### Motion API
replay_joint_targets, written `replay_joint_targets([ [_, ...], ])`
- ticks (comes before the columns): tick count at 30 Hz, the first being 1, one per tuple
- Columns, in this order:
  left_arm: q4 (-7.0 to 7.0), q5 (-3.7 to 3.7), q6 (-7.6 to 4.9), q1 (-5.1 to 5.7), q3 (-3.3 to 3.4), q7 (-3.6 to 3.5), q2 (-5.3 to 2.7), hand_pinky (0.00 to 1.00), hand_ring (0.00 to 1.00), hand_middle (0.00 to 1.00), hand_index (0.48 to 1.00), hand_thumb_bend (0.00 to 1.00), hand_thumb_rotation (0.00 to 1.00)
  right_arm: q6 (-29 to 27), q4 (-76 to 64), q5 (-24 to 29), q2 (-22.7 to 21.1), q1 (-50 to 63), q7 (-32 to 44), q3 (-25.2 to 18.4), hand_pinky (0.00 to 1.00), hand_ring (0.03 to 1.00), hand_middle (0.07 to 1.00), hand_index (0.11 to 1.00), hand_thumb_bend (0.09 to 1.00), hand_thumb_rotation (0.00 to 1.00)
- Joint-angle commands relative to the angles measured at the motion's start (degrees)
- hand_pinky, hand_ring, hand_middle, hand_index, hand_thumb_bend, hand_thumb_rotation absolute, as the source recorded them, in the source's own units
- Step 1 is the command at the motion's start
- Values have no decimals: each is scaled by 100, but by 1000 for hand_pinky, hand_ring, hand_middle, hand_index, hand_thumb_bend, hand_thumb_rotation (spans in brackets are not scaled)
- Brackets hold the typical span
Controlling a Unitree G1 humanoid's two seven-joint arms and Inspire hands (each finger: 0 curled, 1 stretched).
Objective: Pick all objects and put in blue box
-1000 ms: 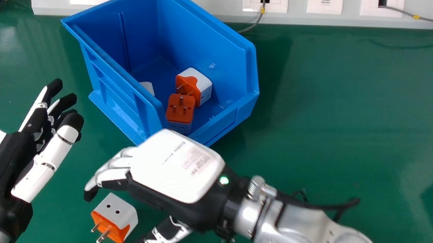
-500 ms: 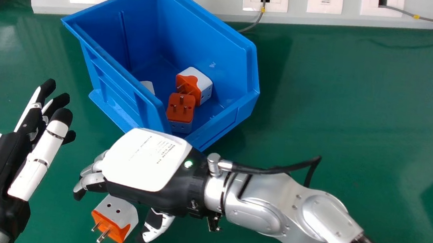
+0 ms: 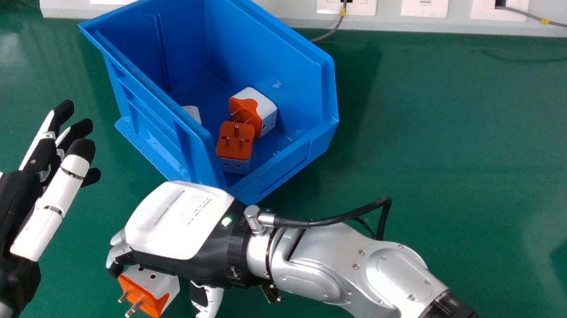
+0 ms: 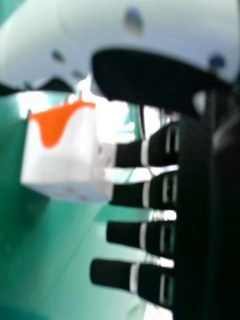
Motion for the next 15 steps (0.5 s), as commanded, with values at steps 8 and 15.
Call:
replay_joint_targets([
  [8, -165, -45, 37, -44, -29, -11, 1, 867, 941, 964, 987, 388, 827, 96, 358, -28, 277, -290, -343, 68, 676, 826, 839, 722, 752, 45],
  [15, -240, -35, 86, -37, -53, -1, 8, 865, 940, 963, 986, 392, 824, 68, 657, -40, 363, -392, -487, 97, 669, 822, 837, 724, 747, 38],
])
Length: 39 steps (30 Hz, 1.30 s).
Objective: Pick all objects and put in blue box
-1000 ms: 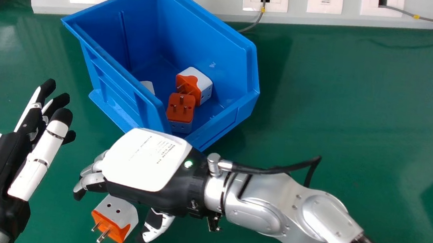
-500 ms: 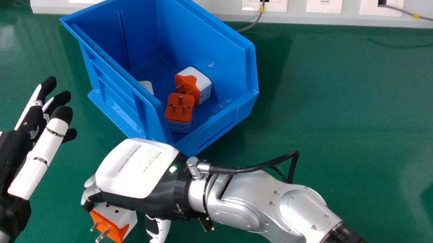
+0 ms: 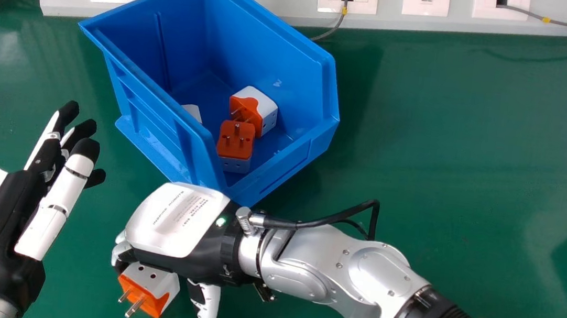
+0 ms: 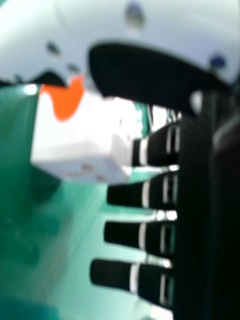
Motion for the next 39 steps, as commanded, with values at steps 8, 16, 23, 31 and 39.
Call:
replay_joint_targets([
  [8, -72, -6, -68, -37, 10, -24, 29, 865, 941, 963, 985, 396, 819, 161, -99, -82, 119, -212, -298, 78, 677, 826, 844, 730, 766, 44],
  [16, -43, 36, -54, -70, 8, 4, 26, 865, 941, 961, 985, 398, 816, 123, 224, -159, 204, -377, -667, 200, 679, 833, 856, 731, 715, 20],
  [23, -87, 88, -44, -56, -22, 51, -7, 864, 940, 961, 985, 399, 814, 174, 313, -128, 308, -366, -761, 200, 677, 833, 858, 777, 652, 2],
  [31, -136, 103, -42, -32, -40, 96, -41, 864, 940, 960, 985, 404, 812, 112, 436, -84, 417, -366, -773, 208, 679, 828, 855, 786, 628, 0],
  [39, -215, 79, 12, -16, -64, 114, -79, 864, 940, 960, 985, 405, 812, -12, 640, -96, 480, -401, -815, 244, 674, 823, 855, 785, 518, 15],
])
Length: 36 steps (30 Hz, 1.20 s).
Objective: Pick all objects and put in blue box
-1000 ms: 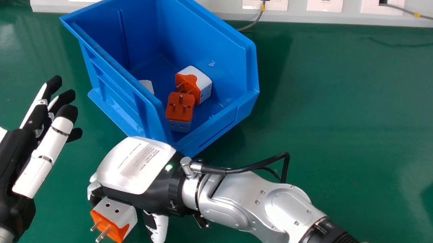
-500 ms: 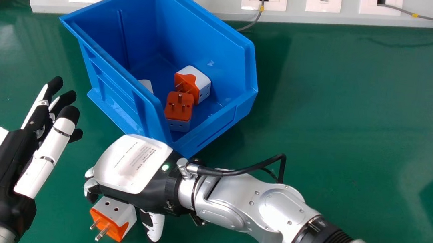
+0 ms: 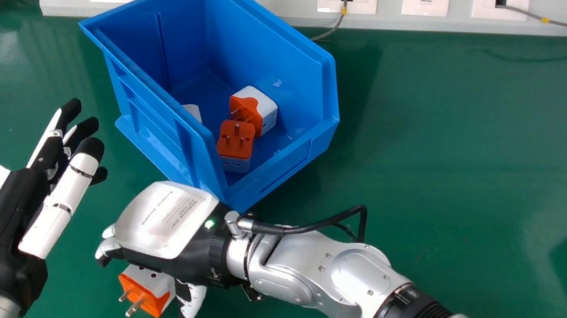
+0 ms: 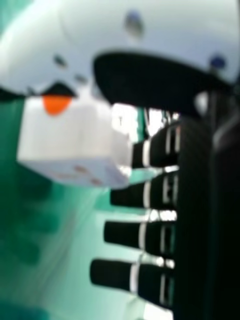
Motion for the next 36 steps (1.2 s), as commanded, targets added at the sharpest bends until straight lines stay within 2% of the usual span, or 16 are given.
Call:
replay_joint_targets([
  [1, -196, -29, 10, 7, -14, 38, -38, 864, 940, 961, 985, 405, 813, -42, -81, 55, 122, -234, -71, 30, 673, 823, 855, 784, 503, 20],
  [9, -287, -64, 136, -6, 0, 28, -79, 866, 941, 961, 986, 403, 814, 70, -130, 115, 144, -153, -13, 31, 667, 812, 850, 776, 561, 6],
  [21, -382, -49, 298, -75, -14, 33, -115, 869, 943, 963, 988, 399, 818, 52, -13, 79, 126, -132, -155, 116, 651, 791, 828, 751, 583, 0],
  [26, -469, -20, 414, -113, -39, 74, -126, 869, 943, 963, 988, 398, 820, 92, 154, 196, 203, -112, -184, 65, 619, 760, 789, 715, 583, 0],
  [31, -465, 0, 453, -151, -74, 116, -132, 869, 943, 962, 988, 397, 820, 290, 53, 138, 182, 30, -323, 101, 574, 704, 719, 639, 579, 24],
  [33, -497, -4, 476, -149, -86, 131, -136, 868, 942, 960, 988, 396, 821, 322, 63, 114, 176, 41, -339, 140, 393, 484, 523, 582, 558, 60],
  [34, -513, -6, 486, -146, -93, 139, -137, 868, 942, 960, 988, 396, 821, 325, 72, 103, 171, 35, -336, 158, 393, 484, 523, 582, 558, 60],
  [35, -525, -5, 491, -142, -101, 146, -141, 867, 942, 960, 987, 395, 821, 317, 95, 104, 172, 20, -319, 169, 321, 400, 445, 561, 551, 73],
  [36, -523, -2, 490, -144, -107, 152, -145, 867, 942, 960, 987, 395, 821, 287, 158, 166, 193, 1, -268, 142, 321, 400, 445, 561, 551, 73],
])
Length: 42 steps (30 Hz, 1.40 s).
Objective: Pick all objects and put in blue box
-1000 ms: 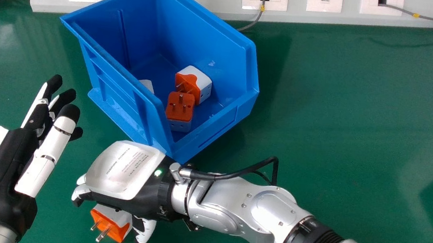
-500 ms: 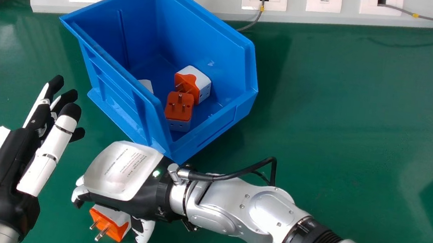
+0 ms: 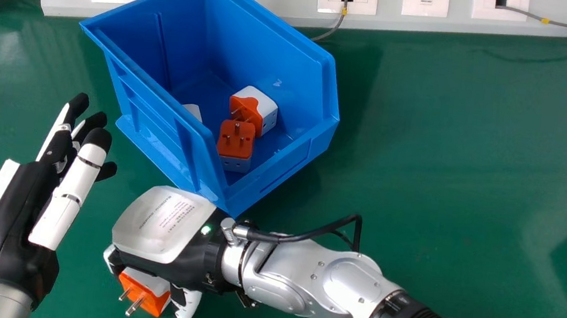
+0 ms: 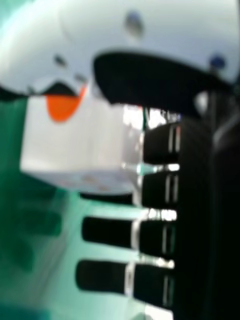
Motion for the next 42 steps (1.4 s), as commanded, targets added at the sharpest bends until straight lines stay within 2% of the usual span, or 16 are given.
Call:
replay_joint_targets([
  [1, -177, 2, -20, -31, -2, 58, -18, 867, 941, 959, 987, 395, 821, -37, 32, 164, 78, -97, -6, -67, 263, 333, 383, 545, 545, 84],
  [2, -180, 4, -20, -31, -5, 61, -22, 867, 941, 959, 987, 395, 821, -67, 76, 212, 91, -108, 20, -89, 263, 333, 383, 545, 545, 84],
  [4, -248, 14, 13, -12, -22, 81, -34, 866, 941, 959, 987, 393, 822, -108, 112, 318, 88, -134, 106, -124, 197, 254, 316, 521, 536, 98],
  [6, -310, 19, 44, 7, -37, 101, -42, 866, 941, 958, 987, 393, 822, -67, 107, 526, 109, -104, 311, -243, 175, 228, 294, 513, 532, 103],
  [14, -352, 18, 95, 17, -47, 130, -37, 865, 941, 958, 986, 393, 821, -6, 19, 757, 97, -10, 454, -334, 104, 148, 223, 489, 521, 114],
  [24, -424, 22, 178, 22, -33, 141, -26, 864, 941, 959, 985, 393, 819, 7, -99, 507, 14, 18, 4, -218, 65, 106, 182, 478, 517, 118],
  [32, -366, 24, 194, -16, -13, 127, -4, 864, 941, 959, 985, 393, 818, 79, -592, 545, -93, 225, -61, -300, 56, 95, 166, 476, 517, 119],
  [37, -273, -5, 189, -69, 37, 101, 29, 864, 941, 959, 984, 393, 815, 81, -1136, 500, -310, 410, -315, -359, 58, 93, 165, 474, 516, 116],
  [42, -190, -3, 183, -133, 69, 88, 64, 864, 941, 959, 984, 393, 810, -21, -1666, 602, -604, 634, -533, -528, 72, 101, 182, 474, 515, 115],
])
